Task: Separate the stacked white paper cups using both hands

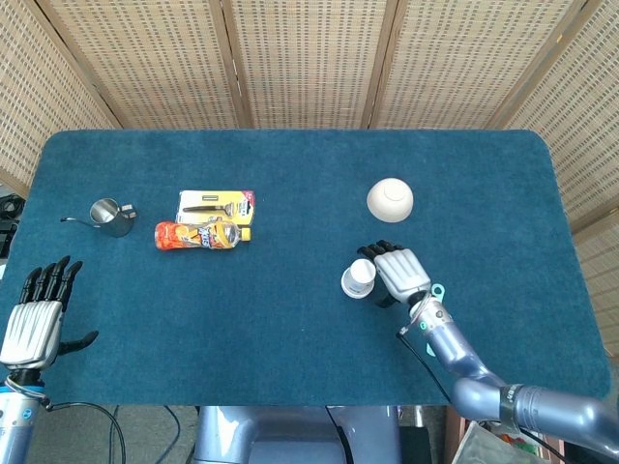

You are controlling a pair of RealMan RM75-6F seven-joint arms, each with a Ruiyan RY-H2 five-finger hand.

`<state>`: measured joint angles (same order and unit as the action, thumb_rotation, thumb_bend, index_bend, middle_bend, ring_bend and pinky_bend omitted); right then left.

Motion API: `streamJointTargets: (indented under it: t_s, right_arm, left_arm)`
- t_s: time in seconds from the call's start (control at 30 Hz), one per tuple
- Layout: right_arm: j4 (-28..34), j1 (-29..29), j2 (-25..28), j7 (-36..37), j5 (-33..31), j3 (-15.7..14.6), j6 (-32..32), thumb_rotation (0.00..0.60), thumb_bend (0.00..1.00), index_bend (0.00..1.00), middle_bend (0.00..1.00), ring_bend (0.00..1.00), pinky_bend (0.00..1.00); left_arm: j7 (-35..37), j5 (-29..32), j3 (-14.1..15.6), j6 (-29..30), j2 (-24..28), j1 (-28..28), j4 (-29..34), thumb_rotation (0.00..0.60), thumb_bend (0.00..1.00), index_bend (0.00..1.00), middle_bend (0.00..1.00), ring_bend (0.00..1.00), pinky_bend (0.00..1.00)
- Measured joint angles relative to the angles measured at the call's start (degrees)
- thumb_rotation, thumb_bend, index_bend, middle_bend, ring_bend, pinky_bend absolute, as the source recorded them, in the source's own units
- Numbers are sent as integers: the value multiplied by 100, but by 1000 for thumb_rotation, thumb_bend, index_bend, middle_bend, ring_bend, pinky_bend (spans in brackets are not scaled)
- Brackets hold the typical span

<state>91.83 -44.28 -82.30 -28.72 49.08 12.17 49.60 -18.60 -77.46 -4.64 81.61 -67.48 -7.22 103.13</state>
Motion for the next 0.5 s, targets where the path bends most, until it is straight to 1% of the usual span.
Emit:
streamJointTargets:
  t_s: [0.17, 0.23, 0.3, 0.37, 0.4, 0.5]
  right_arm:
    - [-223, -170, -206, -20, -170, -1, 37, 600, 189, 340, 399, 295, 445]
    - [-265, -203, -241, -24, -194, -4, 40, 600, 209, 398, 446, 329, 482]
    - [-326, -239, -282, -38, -215, -16, 41, 600, 236, 477, 512, 376, 545]
    - [-405, -275, -330, -55, -237, -33, 51, 600, 268, 530, 563, 421, 594]
    - [-441, -287, -351, -60, -240, -40, 59, 600, 290, 556, 585, 443, 610]
    - [-532, -298, -421, 15, -192, -48, 97, 600, 313, 581, 608, 465, 617]
  left_arm:
    - [21, 107, -31, -75, 2, -48, -23, 600, 6, 0, 0, 0, 0]
    - [28, 139, -38, -99, 3, -62, -30, 600, 5, 0, 0, 0, 0]
    - [40, 165, -42, -128, 5, -79, -37, 600, 6, 0, 0, 0, 0]
    - [57, 188, -45, -143, 11, -90, -40, 600, 6, 0, 0, 0, 0]
    - [62, 197, -48, -145, 14, -94, -38, 600, 6, 0, 0, 0, 0]
    - [58, 236, -55, -151, 15, -103, -46, 600, 5, 0, 0, 0, 0]
